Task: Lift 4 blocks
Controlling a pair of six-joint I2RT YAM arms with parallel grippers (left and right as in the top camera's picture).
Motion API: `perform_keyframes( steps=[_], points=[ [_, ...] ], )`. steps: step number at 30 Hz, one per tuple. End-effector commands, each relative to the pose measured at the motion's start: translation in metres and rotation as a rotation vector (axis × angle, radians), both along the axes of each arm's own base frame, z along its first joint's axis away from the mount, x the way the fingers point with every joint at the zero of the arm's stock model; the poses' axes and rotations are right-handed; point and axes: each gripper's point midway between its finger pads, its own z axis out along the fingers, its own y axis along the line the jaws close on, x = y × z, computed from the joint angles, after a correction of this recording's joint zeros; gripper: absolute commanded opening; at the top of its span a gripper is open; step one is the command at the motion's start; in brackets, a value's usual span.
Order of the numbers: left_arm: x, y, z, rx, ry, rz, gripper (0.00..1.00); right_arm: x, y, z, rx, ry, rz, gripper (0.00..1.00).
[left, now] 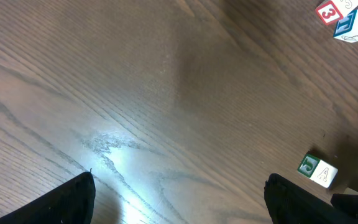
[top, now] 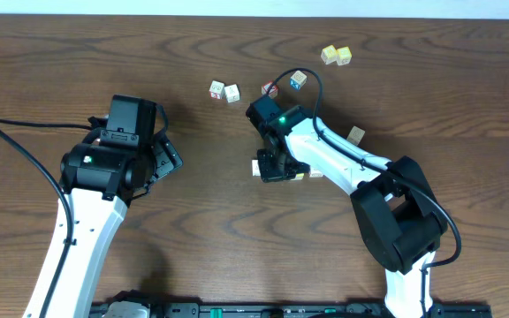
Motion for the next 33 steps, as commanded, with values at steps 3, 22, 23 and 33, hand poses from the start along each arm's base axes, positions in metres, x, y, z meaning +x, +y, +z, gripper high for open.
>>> perform_keyframes(
  steps=[3,22,23,33],
  points=[
    [0.002,0.003,0.003,0.006,-0.008,0.020,0.87,0.003,-0.010,-0.003,-0.058,-0.032,-0.031,0.05],
    [0.002,0.003,0.003,0.006,-0.008,0.020,0.87,0.004,-0.022,-0.013,-0.079,-0.037,-0.050,0.03],
    [0.002,0.003,0.003,0.006,-0.008,0.020,0.87,0.005,-0.023,-0.013,-0.079,-0.038,-0.051,0.03],
    [0.002,0.003,0.003,0.006,-0.008,0.020,0.87,0.012,-0.032,-0.013,-0.095,-0.052,-0.084,0.02]
  ],
)
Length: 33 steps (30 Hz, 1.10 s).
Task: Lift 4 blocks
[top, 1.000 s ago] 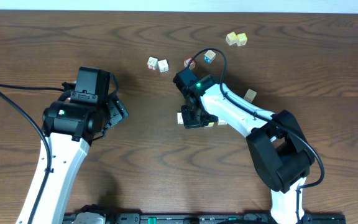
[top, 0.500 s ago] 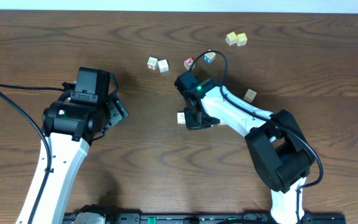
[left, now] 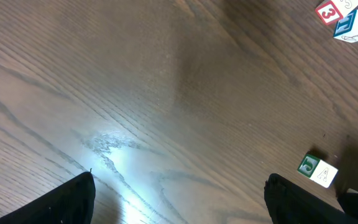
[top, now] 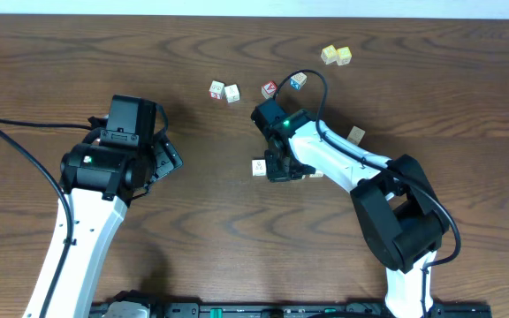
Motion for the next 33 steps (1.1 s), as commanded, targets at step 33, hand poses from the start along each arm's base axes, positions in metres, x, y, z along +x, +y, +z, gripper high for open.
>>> perform_keyframes(
  steps=[33],
  points=[
    [0.002,0.003,0.003,0.006,-0.008,0.020,0.87,0.015,-0.020,0.000,-0.008,-0.024,-0.135,0.02]
  ],
)
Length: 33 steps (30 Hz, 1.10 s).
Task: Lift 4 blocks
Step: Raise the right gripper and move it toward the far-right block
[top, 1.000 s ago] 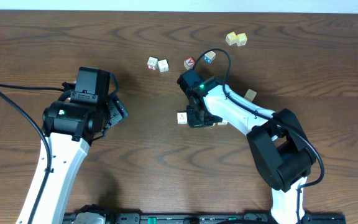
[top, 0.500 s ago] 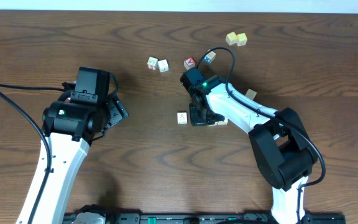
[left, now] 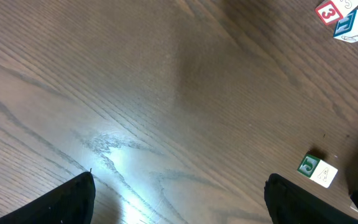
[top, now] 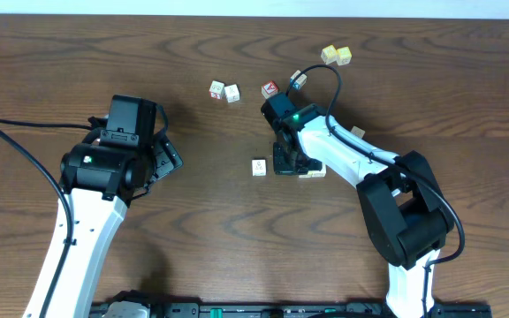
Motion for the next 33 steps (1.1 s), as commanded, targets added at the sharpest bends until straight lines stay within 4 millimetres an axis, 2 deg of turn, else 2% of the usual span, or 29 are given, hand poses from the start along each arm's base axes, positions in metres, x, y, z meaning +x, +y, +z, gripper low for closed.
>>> perform_keyframes(
  steps=[1,5,8,10,12,15,18,20,23,27,28,30,33],
  points=[
    [0.002,0.003,0.003,0.006,-0.008,0.020,0.87,0.003,-0.004,0.000,-0.010,-0.011,-0.027,0.01],
    [0.002,0.003,0.003,0.006,-0.008,0.020,0.87,0.012,0.001,0.013,-0.001,-0.028,-0.004,0.02],
    [0.002,0.003,0.003,0.006,-0.008,0.020,0.87,0.025,0.004,0.035,0.011,-0.050,-0.001,0.12],
    [0.002,0.003,0.003,0.006,-0.008,0.020,0.87,0.036,0.001,0.051,0.019,-0.065,-0.019,0.12],
    [0.002,0.003,0.003,0.006,-0.008,0.020,0.87,0.049,-0.007,0.069,0.029,-0.083,-0.051,0.13],
    [0.002,0.003,0.003,0.006,-0.008,0.020,0.87,0.066,-0.022,0.093,0.057,-0.097,-0.049,0.23],
    [0.002,0.003,0.003,0.006,-0.008,0.020,0.87,0.074,-0.050,0.106,0.054,-0.082,-0.073,0.34],
    [0.002,0.003,0.003,0.006,-0.008,0.020,0.87,0.074,-0.073,0.105,0.039,-0.053,-0.111,0.42],
    [0.002,0.003,0.003,0.006,-0.008,0.020,0.87,0.070,-0.101,0.097,0.034,-0.007,-0.164,0.42],
    [0.002,0.003,0.003,0.006,-0.008,0.020,0.87,0.067,-0.130,0.081,0.026,0.026,-0.206,0.48],
    [0.002,0.003,0.003,0.006,-0.008,0.020,0.87,0.067,-0.135,0.077,0.029,0.029,-0.206,0.51],
    [0.002,0.003,0.003,0.006,-0.008,0.020,0.87,0.068,-0.142,0.069,0.033,0.029,-0.211,0.64],
    [0.002,0.003,0.003,0.006,-0.008,0.020,0.87,0.070,-0.144,0.059,0.067,0.021,-0.243,0.73]
  ],
)
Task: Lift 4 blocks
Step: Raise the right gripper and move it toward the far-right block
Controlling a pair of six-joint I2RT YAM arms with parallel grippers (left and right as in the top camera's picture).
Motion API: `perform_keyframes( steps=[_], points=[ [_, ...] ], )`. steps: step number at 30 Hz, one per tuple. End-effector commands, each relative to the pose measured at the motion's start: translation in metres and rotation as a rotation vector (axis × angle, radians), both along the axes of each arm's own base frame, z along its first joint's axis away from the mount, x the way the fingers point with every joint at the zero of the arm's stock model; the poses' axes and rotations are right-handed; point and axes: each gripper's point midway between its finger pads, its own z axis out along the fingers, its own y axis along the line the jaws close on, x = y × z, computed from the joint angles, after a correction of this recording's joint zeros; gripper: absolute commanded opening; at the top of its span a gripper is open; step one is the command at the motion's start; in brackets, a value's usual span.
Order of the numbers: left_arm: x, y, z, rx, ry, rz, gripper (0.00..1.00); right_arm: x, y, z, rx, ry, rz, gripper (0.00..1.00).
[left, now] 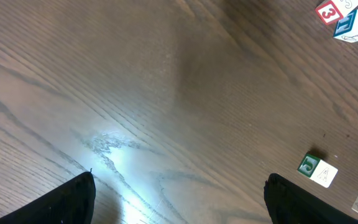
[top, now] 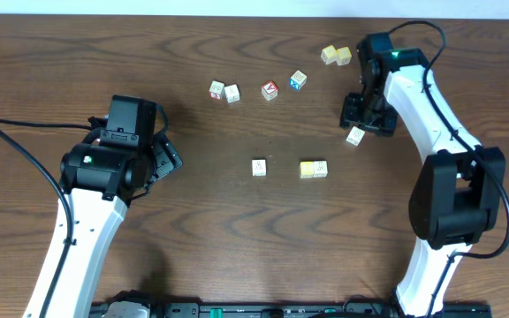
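Observation:
Several small cube blocks lie scattered on the wooden table. A white block (top: 259,167) and a yellow pair (top: 313,169) sit mid-table. Further back lie two white blocks (top: 224,91), a red block (top: 269,90), a blue block (top: 299,80) and two yellow ones (top: 336,56). My right gripper (top: 363,116) hangs at the back right, just above a tan block (top: 355,135); its jaws are not readable from overhead. My left gripper (left: 179,202) is open over bare wood, with a green-and-white block (left: 317,170) off to its right.
The red "3" block (left: 328,11) and a blue-and-white block (left: 354,23) show at the top right of the left wrist view. Another pale block peeks in at its lower right corner. A black cable (top: 20,146) trails from the left arm.
My right gripper has gone from mid-table, beside the yellow pair, to the back right next to the tan block. The white block and the yellow pair lie uncovered. The left arm has not moved.
My right gripper first sat low over the white block mid-table. Then it was slightly right of it, with the white block showing. Then it stood over the yellow pair. Now it is at the tan block at the back right. The left gripper stayed open throughout.

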Motion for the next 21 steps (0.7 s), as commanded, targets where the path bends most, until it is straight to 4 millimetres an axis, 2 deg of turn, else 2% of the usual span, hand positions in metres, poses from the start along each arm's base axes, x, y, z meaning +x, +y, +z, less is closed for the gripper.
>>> perform_keyframes(
  steps=[1,5,7,10,16,21],
  points=[
    [0.002,0.003,0.003,0.006,-0.008,0.020,0.87,-0.001,0.000,-0.011,0.037,-0.001,-0.039,0.73],
    [0.002,0.003,0.003,0.006,-0.008,0.020,0.87,0.007,0.001,-0.023,0.047,-0.043,-0.102,0.72],
    [0.002,0.003,0.003,0.006,-0.008,0.020,0.87,0.009,0.001,-0.029,0.049,-0.058,-0.133,0.68],
    [0.002,0.003,0.003,0.006,-0.008,0.020,0.87,0.009,-0.007,-0.040,0.011,-0.076,-0.223,0.63],
    [0.002,0.003,0.003,0.006,-0.008,0.020,0.87,0.011,-0.012,-0.051,-0.012,-0.103,-0.231,0.64],
    [0.002,0.003,0.003,0.006,-0.008,0.020,0.87,0.008,-0.020,-0.058,-0.055,-0.111,-0.234,0.59]
  ],
)
